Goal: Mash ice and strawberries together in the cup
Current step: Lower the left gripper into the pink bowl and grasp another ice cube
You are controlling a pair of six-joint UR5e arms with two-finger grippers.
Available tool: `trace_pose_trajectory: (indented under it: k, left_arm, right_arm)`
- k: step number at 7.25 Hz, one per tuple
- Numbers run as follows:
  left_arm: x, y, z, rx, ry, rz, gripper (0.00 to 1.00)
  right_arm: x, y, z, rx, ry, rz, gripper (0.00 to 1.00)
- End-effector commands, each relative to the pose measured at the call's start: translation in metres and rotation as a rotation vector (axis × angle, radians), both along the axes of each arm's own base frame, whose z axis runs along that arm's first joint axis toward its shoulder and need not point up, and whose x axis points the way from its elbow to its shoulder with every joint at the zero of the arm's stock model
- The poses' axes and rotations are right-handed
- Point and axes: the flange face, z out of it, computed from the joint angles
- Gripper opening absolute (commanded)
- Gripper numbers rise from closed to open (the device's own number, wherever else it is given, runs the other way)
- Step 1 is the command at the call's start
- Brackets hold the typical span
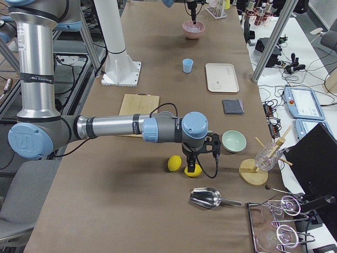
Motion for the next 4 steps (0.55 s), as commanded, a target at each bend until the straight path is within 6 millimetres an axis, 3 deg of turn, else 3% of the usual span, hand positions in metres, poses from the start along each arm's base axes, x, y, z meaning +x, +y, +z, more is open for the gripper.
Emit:
trace_pose_trajectory:
  k: [1,4]
  left_arm:
    - [0.003,-0.01,0.029,-0.062,-0.02,-0.023,0.96]
    - [0.017,-0.012,0.035,-0.083,0.007,-0.042,0.88]
  right_arm:
    - [-0.001,-0.001,-0.001,0.002,0.0,-0.003,1.0]
    - [-0.002,-0.001,-0.002,0.005,0.0,-0.005,1.0]
